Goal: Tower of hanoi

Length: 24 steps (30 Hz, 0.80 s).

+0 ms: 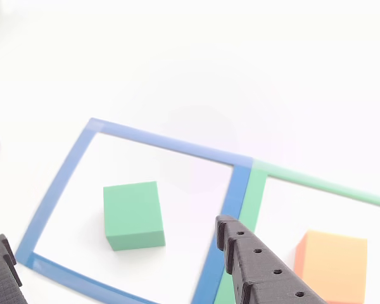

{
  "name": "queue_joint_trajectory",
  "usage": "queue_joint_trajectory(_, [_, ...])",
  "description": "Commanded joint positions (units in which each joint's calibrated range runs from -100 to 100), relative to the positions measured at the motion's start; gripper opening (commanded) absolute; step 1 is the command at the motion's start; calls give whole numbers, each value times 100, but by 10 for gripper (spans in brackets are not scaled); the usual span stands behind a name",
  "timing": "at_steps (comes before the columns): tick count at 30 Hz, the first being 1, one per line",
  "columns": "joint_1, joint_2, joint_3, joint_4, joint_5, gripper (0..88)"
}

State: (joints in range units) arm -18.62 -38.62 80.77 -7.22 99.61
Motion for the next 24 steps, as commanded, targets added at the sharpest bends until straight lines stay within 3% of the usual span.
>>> queue_joint_trajectory(1, [-109,649,33,-1135,39,391])
queue_joint_trajectory(8, [-78,2180,-194,-2430,39,389])
queue_joint_trajectory(24, [-383,4423,-1139,-3806,39,381])
